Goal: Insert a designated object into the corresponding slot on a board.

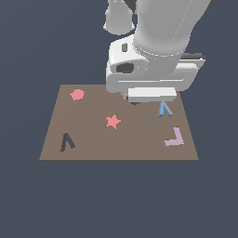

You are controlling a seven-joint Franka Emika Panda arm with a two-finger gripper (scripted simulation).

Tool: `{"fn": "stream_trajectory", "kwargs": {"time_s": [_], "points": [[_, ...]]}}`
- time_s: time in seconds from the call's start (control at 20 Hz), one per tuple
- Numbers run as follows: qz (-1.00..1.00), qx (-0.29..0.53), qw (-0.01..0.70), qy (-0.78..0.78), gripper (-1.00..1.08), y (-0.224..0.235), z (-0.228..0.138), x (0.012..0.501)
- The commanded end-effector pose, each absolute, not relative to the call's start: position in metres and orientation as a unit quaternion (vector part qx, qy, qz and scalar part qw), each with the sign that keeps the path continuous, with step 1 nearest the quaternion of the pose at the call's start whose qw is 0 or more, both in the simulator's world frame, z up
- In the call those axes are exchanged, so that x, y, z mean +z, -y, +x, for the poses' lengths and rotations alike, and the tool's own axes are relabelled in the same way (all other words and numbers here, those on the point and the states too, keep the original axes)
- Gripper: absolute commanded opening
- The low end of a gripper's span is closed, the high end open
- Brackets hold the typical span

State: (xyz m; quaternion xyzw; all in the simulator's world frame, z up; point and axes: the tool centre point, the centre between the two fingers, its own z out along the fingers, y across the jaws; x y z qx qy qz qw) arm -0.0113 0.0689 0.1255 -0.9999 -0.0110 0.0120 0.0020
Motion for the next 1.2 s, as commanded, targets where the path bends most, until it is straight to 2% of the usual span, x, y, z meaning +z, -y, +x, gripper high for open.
{"fn": "stream_trajectory", "kwargs": {"time_s": [0.0, 0.5, 1.15], "points": [[-1.000, 0.010, 0.002, 0.014, 1.00, -0.090, -0.016, 0.109], [-1.000, 0.001, 0.001, 0.021, 1.00, -0.155, -0.027, 0.056], [-1.000, 0.000, 0.000, 0.022, 1.00, -0.162, -0.027, 0.035]]}}
